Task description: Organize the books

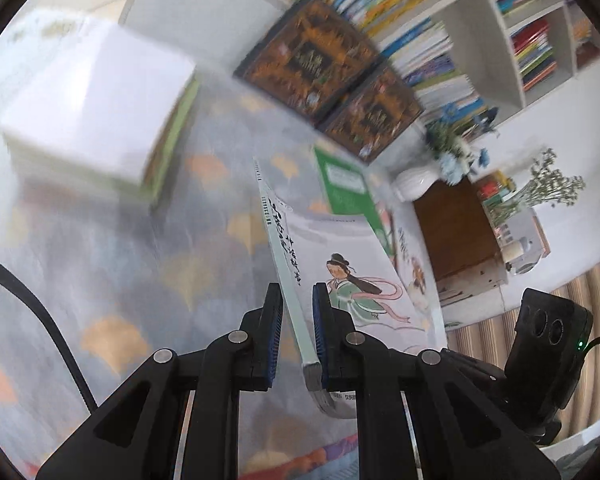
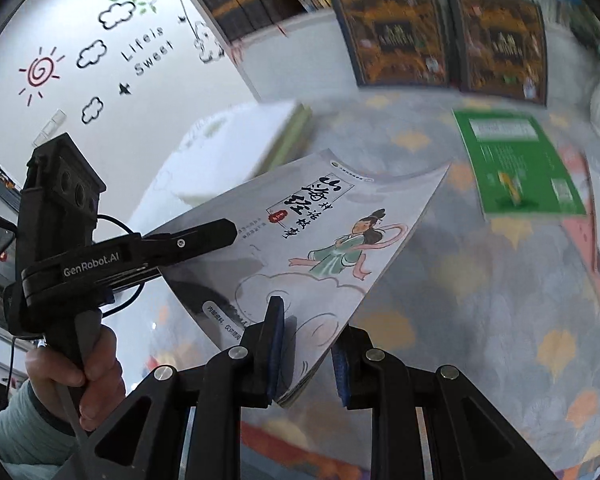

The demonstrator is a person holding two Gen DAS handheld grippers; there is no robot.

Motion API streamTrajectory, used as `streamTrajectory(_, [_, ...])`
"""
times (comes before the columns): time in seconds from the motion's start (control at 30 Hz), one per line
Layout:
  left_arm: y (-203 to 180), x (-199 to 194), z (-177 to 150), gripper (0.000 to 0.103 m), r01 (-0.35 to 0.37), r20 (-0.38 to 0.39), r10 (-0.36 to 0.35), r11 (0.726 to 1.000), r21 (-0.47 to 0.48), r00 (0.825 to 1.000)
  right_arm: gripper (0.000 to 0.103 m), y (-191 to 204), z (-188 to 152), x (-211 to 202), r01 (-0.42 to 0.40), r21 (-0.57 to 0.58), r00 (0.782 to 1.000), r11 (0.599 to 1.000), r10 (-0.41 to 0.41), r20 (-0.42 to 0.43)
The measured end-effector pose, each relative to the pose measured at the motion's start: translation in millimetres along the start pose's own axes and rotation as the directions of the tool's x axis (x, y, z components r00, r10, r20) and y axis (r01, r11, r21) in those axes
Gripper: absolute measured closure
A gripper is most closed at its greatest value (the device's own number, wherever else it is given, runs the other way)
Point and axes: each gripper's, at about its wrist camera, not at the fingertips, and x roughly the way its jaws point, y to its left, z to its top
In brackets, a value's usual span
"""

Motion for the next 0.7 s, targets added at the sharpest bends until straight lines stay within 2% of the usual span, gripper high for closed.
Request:
streamTrajectory(0.13, [22, -33, 38, 0.092, 0.014, 0.088, -0.014, 1.000, 0.002, 0.996, 0.082, 37, 40, 18, -0.023, -0.043, 0.998, 0.999, 0.025, 0.050])
streamTrajectory(0.3, [71, -57, 79, 0.092, -0.033, 0.184, 0.040, 0.999, -0.040, 0.982, 0.082, 75, 86, 70, -0.068, -0.086, 0.997, 0.994, 0.072, 0.038])
streamTrajectory(0.4, [98, -64, 96, 0.092, -0.044, 0.212, 0.060, 0.996, -0.078, 0.975, 0.082, 95, 108, 101, -0.103, -0.099, 0.995, 0.990, 0.104, 0.007])
streamTrajectory(0.57, [129, -68, 114, 0.092, -0.060, 0.233, 0.083, 0.993, -0.103, 0.969, 0.082, 118, 129, 131, -0.097, -0.144, 0.995, 0.985, 0.096, -0.014])
streamTrajectory(0.7, [148, -60, 127, 0.091, -0.074, 0.223, 0.100, 0.990, -0.120, 0.970, 0.080, 121, 144, 152, -0.092, -0.144, 0.996, 0.985, 0.088, -0.030])
